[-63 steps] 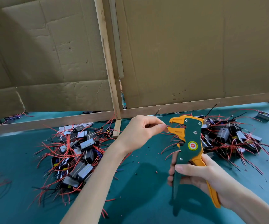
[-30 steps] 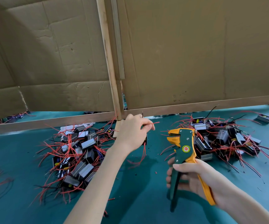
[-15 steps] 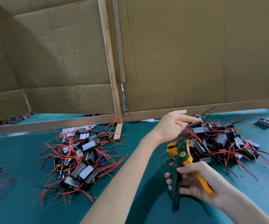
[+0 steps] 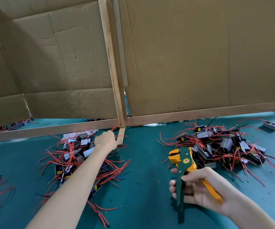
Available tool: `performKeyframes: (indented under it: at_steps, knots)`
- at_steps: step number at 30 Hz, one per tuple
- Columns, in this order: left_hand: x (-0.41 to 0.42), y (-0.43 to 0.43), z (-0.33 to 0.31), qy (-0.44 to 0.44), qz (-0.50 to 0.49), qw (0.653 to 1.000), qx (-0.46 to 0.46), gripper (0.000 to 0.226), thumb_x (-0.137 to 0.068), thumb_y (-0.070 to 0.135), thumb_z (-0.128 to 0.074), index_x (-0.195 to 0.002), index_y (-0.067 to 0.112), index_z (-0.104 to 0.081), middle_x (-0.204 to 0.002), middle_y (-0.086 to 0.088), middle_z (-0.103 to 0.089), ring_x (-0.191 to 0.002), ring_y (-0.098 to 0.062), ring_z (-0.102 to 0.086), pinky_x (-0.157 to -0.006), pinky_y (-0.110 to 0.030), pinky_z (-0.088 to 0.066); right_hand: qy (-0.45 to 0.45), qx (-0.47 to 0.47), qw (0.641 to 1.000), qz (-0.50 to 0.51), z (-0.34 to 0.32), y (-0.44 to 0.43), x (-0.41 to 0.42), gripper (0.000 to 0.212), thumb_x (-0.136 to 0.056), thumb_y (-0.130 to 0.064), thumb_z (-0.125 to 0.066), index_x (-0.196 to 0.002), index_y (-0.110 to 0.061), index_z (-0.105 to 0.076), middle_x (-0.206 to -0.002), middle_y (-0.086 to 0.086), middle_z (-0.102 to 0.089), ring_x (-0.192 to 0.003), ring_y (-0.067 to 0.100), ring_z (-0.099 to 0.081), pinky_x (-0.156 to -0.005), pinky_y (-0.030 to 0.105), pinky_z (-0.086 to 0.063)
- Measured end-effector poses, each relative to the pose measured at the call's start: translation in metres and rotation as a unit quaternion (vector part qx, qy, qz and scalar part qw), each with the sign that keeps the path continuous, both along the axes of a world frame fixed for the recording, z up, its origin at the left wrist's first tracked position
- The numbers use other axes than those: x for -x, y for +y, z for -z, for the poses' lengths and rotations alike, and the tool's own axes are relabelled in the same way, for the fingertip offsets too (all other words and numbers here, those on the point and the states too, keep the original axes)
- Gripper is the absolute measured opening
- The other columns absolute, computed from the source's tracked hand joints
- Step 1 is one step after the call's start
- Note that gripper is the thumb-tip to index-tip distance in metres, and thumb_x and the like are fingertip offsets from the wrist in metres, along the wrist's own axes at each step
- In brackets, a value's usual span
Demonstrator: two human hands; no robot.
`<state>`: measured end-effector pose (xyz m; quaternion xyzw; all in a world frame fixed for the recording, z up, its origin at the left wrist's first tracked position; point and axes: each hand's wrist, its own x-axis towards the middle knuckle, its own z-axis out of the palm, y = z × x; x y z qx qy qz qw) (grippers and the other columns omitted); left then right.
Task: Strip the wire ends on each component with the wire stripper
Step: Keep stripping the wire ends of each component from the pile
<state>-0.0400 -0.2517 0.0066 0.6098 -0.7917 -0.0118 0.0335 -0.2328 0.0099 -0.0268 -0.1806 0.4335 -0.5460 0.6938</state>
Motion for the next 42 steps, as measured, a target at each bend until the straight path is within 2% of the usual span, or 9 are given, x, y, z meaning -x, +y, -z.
performKeyframes:
  at_steps: [4, 9, 14, 20, 24, 27, 32, 36, 42]
  knots:
    - [0.001, -0.002, 0.007, 0.064, 0.020, 0.997, 0.048, 0.025, -0.089, 0.000, -0.049, -0.111, 0.011, -0.043, -0.102, -0.014, -0.061, -0.084, -0.031, -0.056, -0.064, -0.037, -0.042, -0.002, -0.004, 1.000, 0.003, -0.001, 0.001, 0.000, 0.071, -0.061, 0.006, -0.059, -0.132, 0.004, -0.049, -0.097, 0.033, -0.064, -0.081, 0.046, -0.067, -0.069, 0.051, -0.058]
    - [0.003, -0.002, 0.010, 0.059, 0.078, 0.995, 0.003, 0.024, -0.093, 0.007, -0.051, -0.110, 0.011, -0.068, -0.115, -0.014, -0.064, -0.096, -0.032, -0.062, -0.080, -0.038, -0.052, -0.007, -0.001, 1.000, 0.008, -0.006, 0.003, 0.001, 0.065, -0.066, 0.007, -0.055, -0.131, 0.005, -0.048, -0.096, 0.034, -0.063, -0.079, 0.045, -0.067, -0.067, 0.051, -0.059]
    - [0.001, -0.001, 0.003, 0.013, 0.109, 0.991, 0.078, 0.017, -0.091, 0.021, -0.064, -0.102, 0.011, -0.072, -0.103, -0.011, -0.069, -0.092, -0.031, -0.064, -0.079, -0.038, -0.053, -0.002, -0.001, 1.000, 0.005, -0.010, 0.006, -0.003, 0.060, -0.069, 0.006, -0.053, -0.129, 0.005, -0.050, -0.093, 0.033, -0.063, -0.075, 0.044, -0.067, -0.066, 0.050, -0.059]
    - [0.008, 0.013, -0.020, 0.335, 0.106, 0.930, 0.110, 0.017, -0.090, 0.028, -0.067, -0.089, 0.014, -0.077, -0.082, 0.001, -0.071, -0.071, -0.012, -0.062, -0.064, -0.022, -0.045, 0.001, 0.000, 1.000, 0.019, -0.013, 0.007, -0.003, 0.056, -0.071, 0.006, -0.053, -0.127, 0.005, -0.050, -0.093, 0.033, -0.064, -0.075, 0.043, -0.067, -0.066, 0.050, -0.059]
    - [0.013, 0.036, -0.033, 0.507, 0.160, 0.846, -0.044, 0.006, -0.086, 0.018, -0.071, -0.082, 0.020, -0.075, -0.076, -0.003, -0.071, -0.067, -0.012, -0.065, -0.065, -0.022, -0.052, 0.003, -0.001, 1.000, 0.031, -0.015, 0.007, -0.004, 0.058, -0.068, 0.006, -0.054, -0.126, 0.006, -0.051, -0.093, 0.033, -0.064, -0.074, 0.042, -0.068, -0.065, 0.050, -0.060]
    - [0.012, 0.055, -0.025, 0.455, 0.241, 0.837, -0.186, 0.009, -0.084, 0.005, -0.071, -0.082, 0.014, -0.075, -0.077, -0.012, -0.072, -0.066, -0.015, -0.068, -0.066, -0.023, -0.058, 0.006, 0.001, 0.999, 0.039, -0.015, 0.007, -0.004, 0.056, -0.067, 0.006, -0.054, -0.124, 0.004, -0.051, -0.093, 0.034, -0.065, -0.073, 0.043, -0.068, -0.064, 0.049, -0.060]
    - [0.003, 0.061, -0.018, 0.136, 0.283, 0.915, -0.251, 0.039, -0.084, -0.014, -0.047, -0.101, 0.008, -0.075, -0.098, -0.008, -0.074, -0.088, -0.010, -0.069, -0.086, -0.023, -0.054, 0.015, 0.013, 0.998, 0.053, -0.015, 0.007, -0.004, 0.052, -0.066, 0.005, -0.055, -0.117, -0.005, -0.048, -0.092, 0.033, -0.066, -0.072, 0.041, -0.068, -0.061, 0.046, -0.059]
    - [-0.005, 0.062, -0.037, 0.133, 0.278, 0.927, -0.215, 0.063, -0.071, -0.016, -0.026, -0.093, 0.013, -0.077, -0.095, -0.002, -0.075, -0.095, -0.008, -0.068, -0.089, -0.025, -0.053, 0.019, 0.027, 0.997, 0.064, -0.016, 0.007, -0.002, 0.039, -0.068, 0.005, -0.054, -0.106, 0.002, -0.056, -0.092, 0.032, -0.066, -0.071, 0.041, -0.069, -0.060, 0.046, -0.060]
    - [0.016, 0.080, -0.035, 0.226, 0.265, 0.931, -0.111, 0.026, -0.088, 0.006, -0.053, -0.099, 0.018, -0.073, -0.094, 0.007, -0.070, -0.093, -0.006, -0.063, -0.083, -0.014, -0.043, 0.043, 0.036, 0.996, 0.072, -0.015, 0.009, -0.004, 0.044, -0.068, 0.002, -0.059, -0.112, 0.007, -0.060, -0.085, 0.028, -0.066, -0.068, 0.039, -0.068, -0.059, 0.044, -0.059]
